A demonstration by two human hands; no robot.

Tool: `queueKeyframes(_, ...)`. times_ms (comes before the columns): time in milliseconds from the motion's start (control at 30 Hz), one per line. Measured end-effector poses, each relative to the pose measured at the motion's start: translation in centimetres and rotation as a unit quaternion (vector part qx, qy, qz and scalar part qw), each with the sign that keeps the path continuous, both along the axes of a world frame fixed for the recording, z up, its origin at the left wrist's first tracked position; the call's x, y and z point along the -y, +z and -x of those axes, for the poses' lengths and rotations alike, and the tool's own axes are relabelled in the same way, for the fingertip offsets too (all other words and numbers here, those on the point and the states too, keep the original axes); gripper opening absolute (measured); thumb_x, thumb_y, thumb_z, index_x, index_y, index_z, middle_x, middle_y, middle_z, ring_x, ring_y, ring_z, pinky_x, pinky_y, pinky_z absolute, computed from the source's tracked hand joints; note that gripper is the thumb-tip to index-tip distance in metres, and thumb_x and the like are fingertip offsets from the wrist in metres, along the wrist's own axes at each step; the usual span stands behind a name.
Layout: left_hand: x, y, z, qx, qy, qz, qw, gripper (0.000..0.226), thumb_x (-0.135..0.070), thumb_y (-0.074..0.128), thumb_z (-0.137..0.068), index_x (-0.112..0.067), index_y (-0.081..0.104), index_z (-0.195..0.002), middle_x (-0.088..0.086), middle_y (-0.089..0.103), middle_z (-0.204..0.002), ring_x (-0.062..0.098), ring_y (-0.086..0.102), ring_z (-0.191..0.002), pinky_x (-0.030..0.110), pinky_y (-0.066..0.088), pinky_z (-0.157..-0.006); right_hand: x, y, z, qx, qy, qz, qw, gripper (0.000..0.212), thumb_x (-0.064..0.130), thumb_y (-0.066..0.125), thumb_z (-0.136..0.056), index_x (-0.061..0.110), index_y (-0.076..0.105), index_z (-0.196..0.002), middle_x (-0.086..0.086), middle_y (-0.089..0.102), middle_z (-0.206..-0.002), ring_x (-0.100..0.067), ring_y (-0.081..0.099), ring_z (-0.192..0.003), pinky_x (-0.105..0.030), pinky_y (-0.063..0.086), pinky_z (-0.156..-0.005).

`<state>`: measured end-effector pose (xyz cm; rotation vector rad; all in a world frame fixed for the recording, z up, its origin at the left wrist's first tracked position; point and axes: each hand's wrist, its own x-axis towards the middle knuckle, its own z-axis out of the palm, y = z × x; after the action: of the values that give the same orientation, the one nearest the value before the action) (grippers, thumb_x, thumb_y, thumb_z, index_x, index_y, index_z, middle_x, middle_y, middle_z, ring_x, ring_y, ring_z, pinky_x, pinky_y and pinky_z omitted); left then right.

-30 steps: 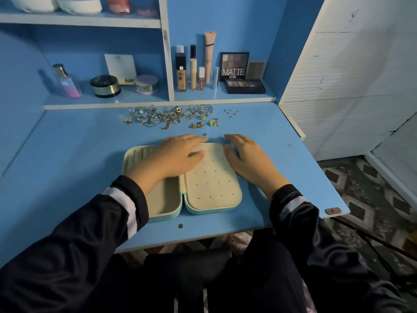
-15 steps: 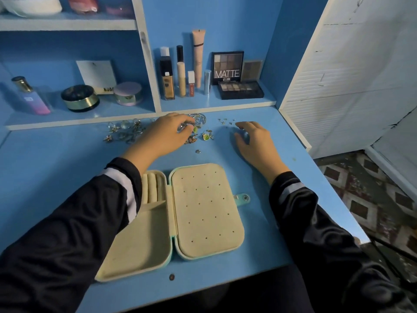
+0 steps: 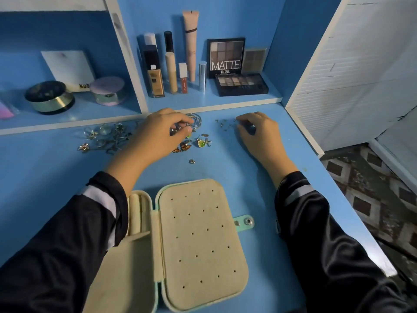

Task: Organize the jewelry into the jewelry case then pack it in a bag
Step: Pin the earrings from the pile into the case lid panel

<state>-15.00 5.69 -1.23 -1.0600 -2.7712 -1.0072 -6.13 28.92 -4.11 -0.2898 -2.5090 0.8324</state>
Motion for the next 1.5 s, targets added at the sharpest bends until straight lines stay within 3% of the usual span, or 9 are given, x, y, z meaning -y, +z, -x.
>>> queueKeyframes(167, 0.0, -0.3, 0.0, 0.007, -0.004, 0.013, 1.0, 0.021, -0.024, 0.067, -0.092, -0.024, 0.071, -0.112, -0.008, 0.059, -0.1, 0.009, 0.057, -0.083, 0.026, 0.046, -0.078, -0.4, 0.1, 1.1, 0.001, -0.006, 0.003, 1.0, 0.018, 0.004, 0.063, -0.087, 0.003, 0.072, -0.103, -0.012, 0.066, -0.096, -0.014, 0.051, -0.078, 0.003, 0.032, -0.069)
queueKeyframes(733, 0.1, -0.2, -0.1, 0.012, -0.016, 0.023, 1.0, 0.019, -0.017, 0.066, -0.092, -0.023, 0.073, -0.109, -0.009, 0.062, -0.093, 0.015, 0.059, -0.084, 0.022, 0.042, -0.072, -0.3, 0.5, 2.0, 0.021, -0.014, 0.03, 0.999, 0.01, 0.008, 0.065, -0.086, 0.011, 0.073, -0.091, -0.007, 0.065, -0.093, -0.012, 0.05, -0.075, 0.001, 0.034, -0.067)
queueKeyframes(967, 0.1, -0.2, -0.2, 0.031, -0.014, -0.001, 0.999, 0.014, -0.014, 0.067, -0.091, -0.023, 0.072, -0.101, -0.012, 0.062, -0.083, 0.015, 0.057, -0.078, 0.027, 0.048, -0.073, -0.3, 0.7, 2.0, 0.045, -0.018, 0.038, 0.998, 0.007, 0.009, 0.062, -0.087, 0.01, 0.069, -0.089, -0.004, 0.062, -0.092, -0.014, 0.05, -0.079, -0.004, 0.033, -0.065)
queueKeyframes(1100, 0.3, -0.2, -0.2, 0.053, -0.006, -0.031, 0.998, 0.014, -0.015, 0.07, -0.089, -0.027, 0.07, -0.096, -0.011, 0.064, -0.083, 0.013, 0.058, -0.079, 0.02, 0.045, -0.071, -0.1, 0.9, 1.5, 0.035, -0.002, 0.054, 0.998, 0.006, 0.006, 0.062, -0.088, 0.007, 0.068, -0.089, 0.001, 0.061, -0.086, -0.013, 0.05, -0.077, -0.002, 0.034, -0.065)
queueKeyframes(1300, 0.9, 0.6, -1.2, 0.103, 0.001, -0.08, 0.991, 0.014, -0.016, 0.073, -0.087, -0.029, 0.069, -0.094, -0.012, 0.068, -0.09, 0.004, 0.06, -0.082, 0.014, 0.046, -0.073, 1.1, 1.3, 0.0, 0.002, 0.02, 0.119, 0.993, 0.009, 0.006, 0.06, -0.09, 0.011, 0.067, -0.087, 0.001, 0.063, -0.079, -0.009, 0.052, -0.072, -0.013, 0.04, -0.067)
queueKeyframes(1500, 2.1, 2.0, -3.5, 0.137, -0.018, -0.139, 0.981, 0.017, -0.011, 0.074, -0.086, -0.028, 0.068, -0.088, -0.008, 0.072, -0.091, 0.001, 0.064, -0.082, 0.018, 0.05, -0.079, 3.4, 2.1, -2.9, -0.011, 0.031, 0.276, 0.96, 0.01, 0.009, 0.063, -0.092, 0.015, 0.067, -0.085, 0.004, 0.054, -0.072, -0.009, 0.044, -0.066, -0.014, 0.035, -0.059)
